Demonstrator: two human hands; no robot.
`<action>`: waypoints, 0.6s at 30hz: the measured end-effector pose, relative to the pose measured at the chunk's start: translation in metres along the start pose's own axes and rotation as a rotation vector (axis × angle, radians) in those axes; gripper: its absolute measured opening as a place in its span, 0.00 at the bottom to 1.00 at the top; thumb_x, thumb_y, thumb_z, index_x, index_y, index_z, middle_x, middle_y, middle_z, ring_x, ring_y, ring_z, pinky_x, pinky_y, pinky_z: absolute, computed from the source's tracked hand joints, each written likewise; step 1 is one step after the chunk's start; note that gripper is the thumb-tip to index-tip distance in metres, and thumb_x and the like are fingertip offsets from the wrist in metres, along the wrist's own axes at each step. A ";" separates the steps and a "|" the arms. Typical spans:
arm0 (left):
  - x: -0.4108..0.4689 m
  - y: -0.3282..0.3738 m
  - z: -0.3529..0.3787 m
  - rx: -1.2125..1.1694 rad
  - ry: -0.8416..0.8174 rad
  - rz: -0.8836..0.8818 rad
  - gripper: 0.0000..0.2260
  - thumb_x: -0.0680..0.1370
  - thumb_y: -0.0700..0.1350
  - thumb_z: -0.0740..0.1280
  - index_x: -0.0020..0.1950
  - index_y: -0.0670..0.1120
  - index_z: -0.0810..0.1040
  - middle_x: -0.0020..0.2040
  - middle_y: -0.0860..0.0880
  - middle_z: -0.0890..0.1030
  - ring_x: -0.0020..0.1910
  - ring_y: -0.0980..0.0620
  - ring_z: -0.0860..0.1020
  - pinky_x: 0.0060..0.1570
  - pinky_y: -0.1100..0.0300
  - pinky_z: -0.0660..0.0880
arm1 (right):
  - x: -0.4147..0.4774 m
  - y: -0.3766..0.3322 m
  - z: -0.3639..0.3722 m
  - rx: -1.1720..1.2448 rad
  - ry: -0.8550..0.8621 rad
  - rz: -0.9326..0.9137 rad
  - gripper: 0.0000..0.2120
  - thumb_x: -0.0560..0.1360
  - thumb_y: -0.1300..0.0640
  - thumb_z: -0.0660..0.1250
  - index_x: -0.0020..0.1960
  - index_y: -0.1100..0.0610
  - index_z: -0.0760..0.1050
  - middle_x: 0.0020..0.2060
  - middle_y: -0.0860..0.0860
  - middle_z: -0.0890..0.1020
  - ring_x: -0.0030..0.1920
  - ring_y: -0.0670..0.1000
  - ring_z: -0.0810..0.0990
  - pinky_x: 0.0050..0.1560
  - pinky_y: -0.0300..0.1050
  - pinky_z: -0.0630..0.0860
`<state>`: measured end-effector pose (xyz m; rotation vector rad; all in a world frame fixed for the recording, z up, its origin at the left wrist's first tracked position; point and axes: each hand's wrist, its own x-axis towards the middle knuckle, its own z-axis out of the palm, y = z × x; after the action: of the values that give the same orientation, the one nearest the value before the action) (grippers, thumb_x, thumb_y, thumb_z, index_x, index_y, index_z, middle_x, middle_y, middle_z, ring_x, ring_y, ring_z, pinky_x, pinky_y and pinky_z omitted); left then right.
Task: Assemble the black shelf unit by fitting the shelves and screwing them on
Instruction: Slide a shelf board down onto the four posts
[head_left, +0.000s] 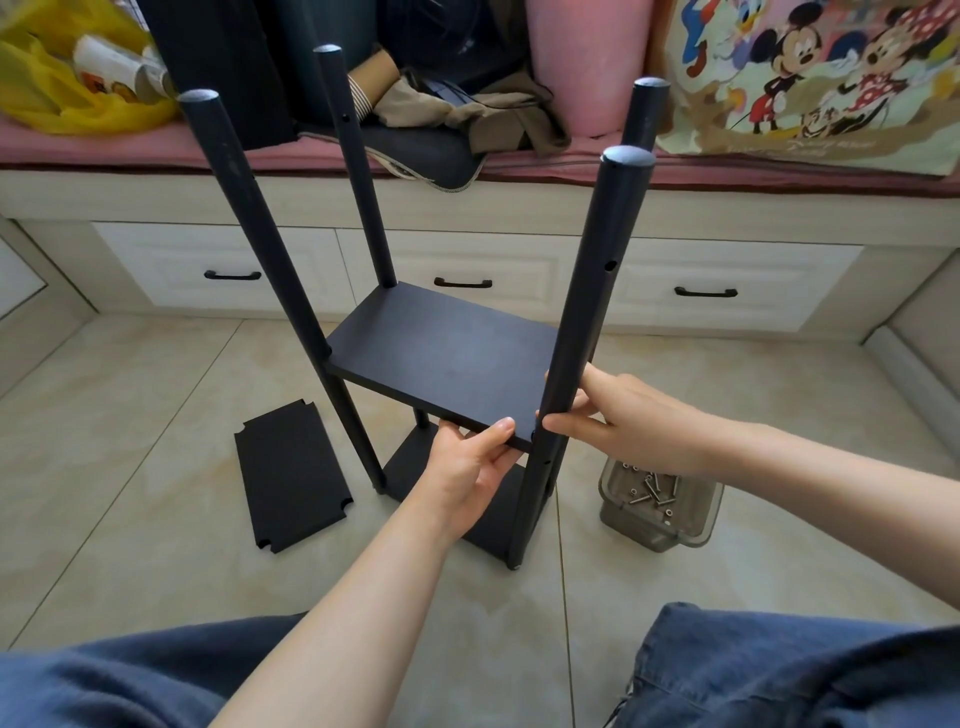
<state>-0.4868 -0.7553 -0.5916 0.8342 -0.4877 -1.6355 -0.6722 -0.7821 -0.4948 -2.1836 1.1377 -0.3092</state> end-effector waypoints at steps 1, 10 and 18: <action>0.000 0.000 0.000 -0.003 0.010 -0.006 0.22 0.79 0.34 0.68 0.72 0.44 0.70 0.63 0.40 0.82 0.61 0.42 0.82 0.53 0.54 0.81 | -0.001 -0.001 0.000 0.010 0.015 -0.005 0.17 0.79 0.46 0.66 0.58 0.28 0.62 0.49 0.33 0.81 0.53 0.36 0.80 0.42 0.25 0.71; 0.022 0.019 0.011 -0.250 0.306 0.014 0.20 0.79 0.39 0.70 0.71 0.42 0.73 0.64 0.41 0.81 0.60 0.41 0.82 0.49 0.50 0.83 | 0.005 -0.006 0.002 -0.004 0.073 0.013 0.12 0.73 0.48 0.74 0.41 0.36 0.71 0.42 0.37 0.82 0.49 0.40 0.82 0.53 0.45 0.79; 0.030 0.023 -0.003 -0.210 0.377 0.072 0.11 0.78 0.36 0.71 0.60 0.45 0.78 0.56 0.45 0.85 0.53 0.45 0.84 0.43 0.53 0.84 | 0.011 -0.014 -0.008 -0.072 -0.045 0.121 0.09 0.72 0.44 0.74 0.48 0.47 0.81 0.45 0.40 0.84 0.50 0.40 0.82 0.56 0.45 0.78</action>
<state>-0.4714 -0.7891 -0.5845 0.9273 -0.0787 -1.3925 -0.6606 -0.7891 -0.4809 -2.1609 1.2677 -0.1685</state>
